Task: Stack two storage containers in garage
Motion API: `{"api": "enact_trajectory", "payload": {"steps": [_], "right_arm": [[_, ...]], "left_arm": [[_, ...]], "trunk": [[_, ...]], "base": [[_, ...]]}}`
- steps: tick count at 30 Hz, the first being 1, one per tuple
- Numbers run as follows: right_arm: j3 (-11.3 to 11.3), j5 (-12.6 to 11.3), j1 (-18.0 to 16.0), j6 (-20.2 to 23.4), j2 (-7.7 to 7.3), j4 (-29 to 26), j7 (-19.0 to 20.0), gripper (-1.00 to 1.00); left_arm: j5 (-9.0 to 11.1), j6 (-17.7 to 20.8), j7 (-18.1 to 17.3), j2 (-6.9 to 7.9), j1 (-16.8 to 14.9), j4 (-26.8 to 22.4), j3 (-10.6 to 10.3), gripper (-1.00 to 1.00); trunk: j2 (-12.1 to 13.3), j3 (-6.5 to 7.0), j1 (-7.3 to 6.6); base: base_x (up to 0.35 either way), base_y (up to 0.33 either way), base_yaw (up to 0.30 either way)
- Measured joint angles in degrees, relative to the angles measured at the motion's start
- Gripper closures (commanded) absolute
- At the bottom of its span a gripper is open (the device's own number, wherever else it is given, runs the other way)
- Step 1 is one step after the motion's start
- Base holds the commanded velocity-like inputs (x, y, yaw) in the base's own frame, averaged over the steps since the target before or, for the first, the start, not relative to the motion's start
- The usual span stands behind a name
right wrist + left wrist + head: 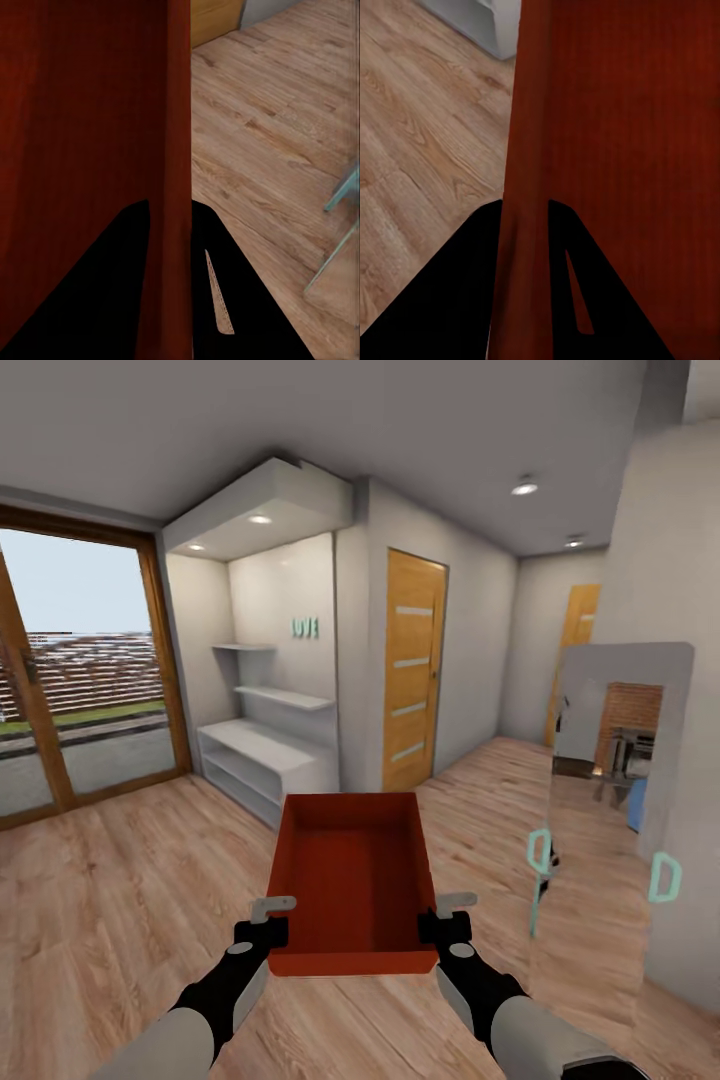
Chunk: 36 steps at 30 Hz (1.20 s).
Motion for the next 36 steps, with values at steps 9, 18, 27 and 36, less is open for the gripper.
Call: {"api": "enact_trajectory", "payload": {"steps": [9,18,27,36], "right_arm": [[0.0,0.0,0.0,0.0,0.01,0.0,0.0,1.00],[-0.1,0.1,0.0,0.0,0.03,0.0,0.0,1.00],[-0.2,0.1,0.0,-0.1,0.02,0.0,0.0,1.00],[-0.2,0.1,0.0,-0.1,0.01,0.0,0.1,1.00]], "left_arm": [[0.0,0.0,0.0,0.01,0.0,0.0,0.0,1.00],[0.0,0.0,0.0,0.02,0.0,-0.1,0.0,1.00],[0.0,0.0,0.0,0.00,0.0,-0.1,0.0,1.00],[0.0,0.0,0.0,-0.01,0.0,-0.1,0.0,1.00]], "trunk": [[0.0,0.00,0.00],[0.0,0.00,0.00],[0.0,0.00,0.00],[0.0,0.00,0.00]], "base": [[0.324,0.134,-0.281],[0.324,0.141,-0.281],[0.324,0.142,-0.226],[0.324,0.140,-0.012]]}}
